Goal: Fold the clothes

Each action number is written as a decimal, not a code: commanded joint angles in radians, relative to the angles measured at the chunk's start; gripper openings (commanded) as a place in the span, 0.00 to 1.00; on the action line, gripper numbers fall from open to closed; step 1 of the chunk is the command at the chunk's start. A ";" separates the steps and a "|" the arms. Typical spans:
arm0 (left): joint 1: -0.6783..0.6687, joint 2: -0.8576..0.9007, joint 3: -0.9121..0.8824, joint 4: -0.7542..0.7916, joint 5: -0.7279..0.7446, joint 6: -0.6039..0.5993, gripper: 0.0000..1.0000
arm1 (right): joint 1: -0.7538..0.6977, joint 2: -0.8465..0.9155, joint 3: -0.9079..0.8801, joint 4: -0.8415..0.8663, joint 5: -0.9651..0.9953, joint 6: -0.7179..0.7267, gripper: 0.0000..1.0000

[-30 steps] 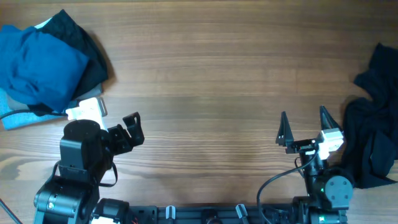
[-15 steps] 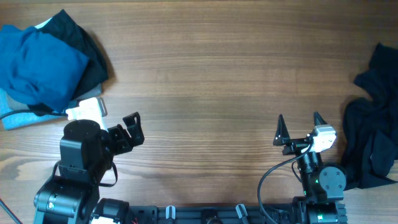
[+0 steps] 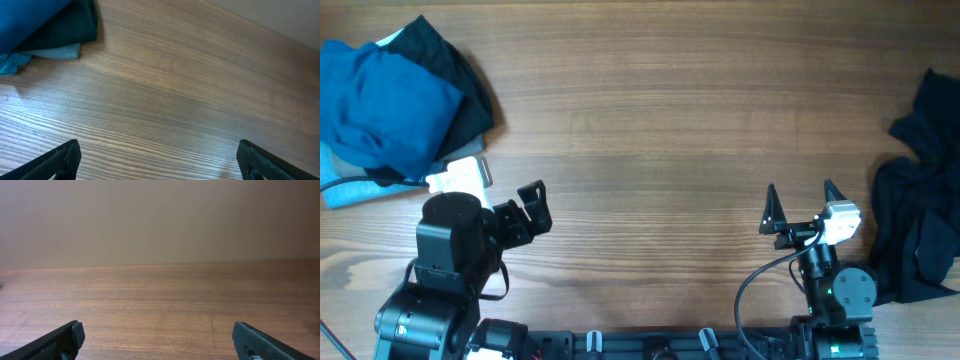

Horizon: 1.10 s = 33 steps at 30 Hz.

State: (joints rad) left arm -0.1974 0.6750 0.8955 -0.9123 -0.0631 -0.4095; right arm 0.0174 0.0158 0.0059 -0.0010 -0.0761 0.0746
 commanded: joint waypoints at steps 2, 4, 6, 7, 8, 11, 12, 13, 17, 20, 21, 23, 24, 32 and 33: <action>-0.005 -0.005 -0.004 0.002 -0.013 -0.014 1.00 | 0.003 -0.005 -0.001 0.003 0.016 0.014 1.00; -0.005 -0.006 -0.004 0.003 -0.013 -0.014 1.00 | 0.003 -0.005 -0.001 0.003 0.016 0.013 1.00; -0.005 -0.016 -0.005 -0.002 -0.013 -0.014 1.00 | 0.003 -0.005 -0.001 0.003 0.016 0.013 1.00; 0.007 -0.029 -0.005 -0.023 -0.018 -0.003 1.00 | 0.003 -0.005 -0.001 0.003 0.016 0.014 1.00; 0.020 -0.042 -0.008 -0.049 -0.017 -0.002 1.00 | 0.003 -0.005 -0.001 0.003 0.016 0.014 1.00; 0.084 -0.101 -0.048 -0.075 0.002 -0.002 1.00 | 0.003 -0.005 -0.001 0.003 0.016 0.014 1.00; 0.102 -0.129 -0.075 -0.063 0.011 -0.001 1.00 | 0.003 -0.005 -0.001 0.003 0.016 0.014 1.00; 0.117 -0.158 -0.106 -0.043 0.014 0.003 1.00 | 0.003 -0.005 -0.001 0.003 0.016 0.014 1.00; 0.146 -0.294 -0.283 0.089 0.021 0.021 1.00 | 0.003 -0.005 -0.001 0.003 0.016 0.014 1.00; 0.148 -0.411 -0.447 0.212 0.029 0.029 1.00 | 0.003 -0.005 -0.001 0.003 0.016 0.014 1.00; 0.148 -0.444 -0.496 0.259 0.037 0.029 1.00 | 0.003 -0.005 -0.001 0.003 0.016 0.013 1.00; 0.148 -0.517 -0.594 0.361 0.049 0.029 1.00 | 0.003 -0.005 -0.001 0.003 0.016 0.013 1.00; 0.148 -0.544 -0.633 0.410 0.053 0.029 1.00 | 0.003 -0.005 -0.001 0.003 0.016 0.014 1.00; 0.150 -0.658 -0.837 0.849 0.157 0.312 1.00 | 0.003 -0.005 -0.001 0.003 0.016 0.014 1.00; 0.150 -0.665 -0.853 0.861 0.167 0.358 1.00 | 0.003 -0.005 -0.001 0.003 0.016 0.014 1.00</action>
State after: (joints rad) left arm -0.0559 0.0376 0.0891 -0.0929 0.0322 -0.2543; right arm 0.0174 0.0158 0.0059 -0.0006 -0.0757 0.0780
